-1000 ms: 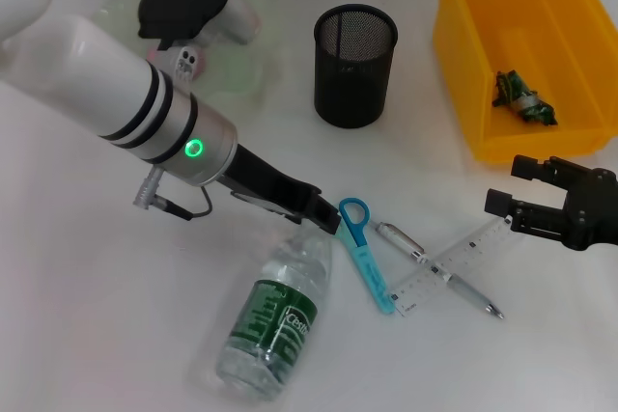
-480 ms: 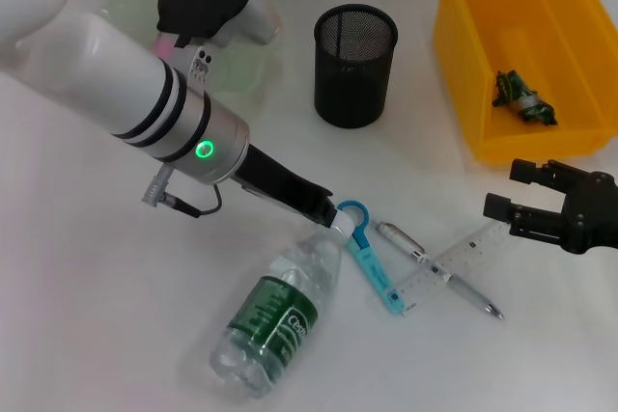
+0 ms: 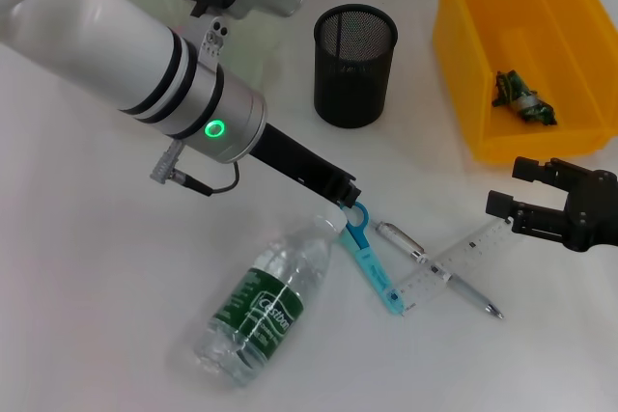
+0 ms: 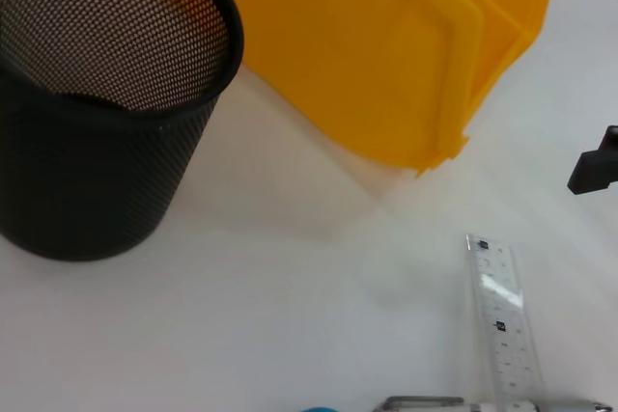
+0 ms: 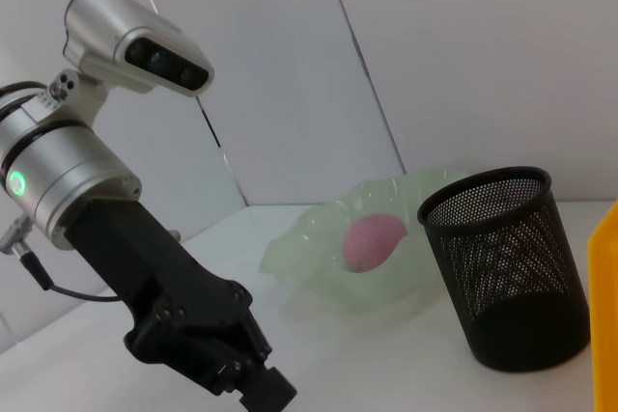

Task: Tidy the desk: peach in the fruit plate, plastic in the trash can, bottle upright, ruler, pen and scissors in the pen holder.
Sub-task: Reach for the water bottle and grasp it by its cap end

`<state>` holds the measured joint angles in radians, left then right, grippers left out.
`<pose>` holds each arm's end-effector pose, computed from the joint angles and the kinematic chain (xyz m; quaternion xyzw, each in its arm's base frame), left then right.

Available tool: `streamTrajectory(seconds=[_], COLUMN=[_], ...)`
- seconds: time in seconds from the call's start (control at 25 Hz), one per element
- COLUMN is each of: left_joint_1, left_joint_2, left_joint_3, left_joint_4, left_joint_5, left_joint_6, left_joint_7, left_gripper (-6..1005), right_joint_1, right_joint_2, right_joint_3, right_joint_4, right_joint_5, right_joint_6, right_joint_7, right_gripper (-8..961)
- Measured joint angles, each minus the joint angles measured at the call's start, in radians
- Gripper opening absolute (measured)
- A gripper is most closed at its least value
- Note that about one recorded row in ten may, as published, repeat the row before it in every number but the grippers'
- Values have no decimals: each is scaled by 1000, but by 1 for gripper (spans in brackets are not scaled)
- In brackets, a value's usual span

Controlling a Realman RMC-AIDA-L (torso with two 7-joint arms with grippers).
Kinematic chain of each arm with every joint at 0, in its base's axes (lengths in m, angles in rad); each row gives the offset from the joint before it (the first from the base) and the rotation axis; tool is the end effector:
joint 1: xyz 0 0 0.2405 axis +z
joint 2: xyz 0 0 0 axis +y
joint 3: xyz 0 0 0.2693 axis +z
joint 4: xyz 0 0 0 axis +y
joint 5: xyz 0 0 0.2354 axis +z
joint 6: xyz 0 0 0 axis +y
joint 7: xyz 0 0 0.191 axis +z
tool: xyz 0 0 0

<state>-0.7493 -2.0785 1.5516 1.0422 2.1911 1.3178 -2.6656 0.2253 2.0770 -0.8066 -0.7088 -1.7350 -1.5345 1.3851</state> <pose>-0.1392 0.3934 -0.1333 -0.9209 -0.3814 0.0556 0.0581 0.3326 0.3092 -0.0269 -0.8823 0.3093 0.2923 0.2012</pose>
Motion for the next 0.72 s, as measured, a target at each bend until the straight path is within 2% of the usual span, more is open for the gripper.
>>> streamTrajectory(seconds=[0.32, 0.52, 0.68, 0.72], left_joint_1=[-15, -12, -12, -10], left_joint_2=[-1, -2, -2, -2], left_joint_3=[63, 173, 181, 191], left_joint_4=[41, 160, 177, 189], left_joint_5=[73, 195, 195, 195], left_joint_6=[-8, -7, 3, 5], left_joint_7=[-32, -141, -168, -185], left_gripper=[193, 289, 365, 414], right_joint_1=[-6, -8, -8, -8], right_joint_2=[0, 0, 0, 0], right_joint_3=[0, 0, 0, 0], right_joint_4=[0, 2, 2, 2], right_joint_5=[0, 0, 0, 0], right_joint_6=[0, 0, 0, 0], right_joint_7=[-5, -7, -8, -8], right_gripper=[820, 820, 820, 820])
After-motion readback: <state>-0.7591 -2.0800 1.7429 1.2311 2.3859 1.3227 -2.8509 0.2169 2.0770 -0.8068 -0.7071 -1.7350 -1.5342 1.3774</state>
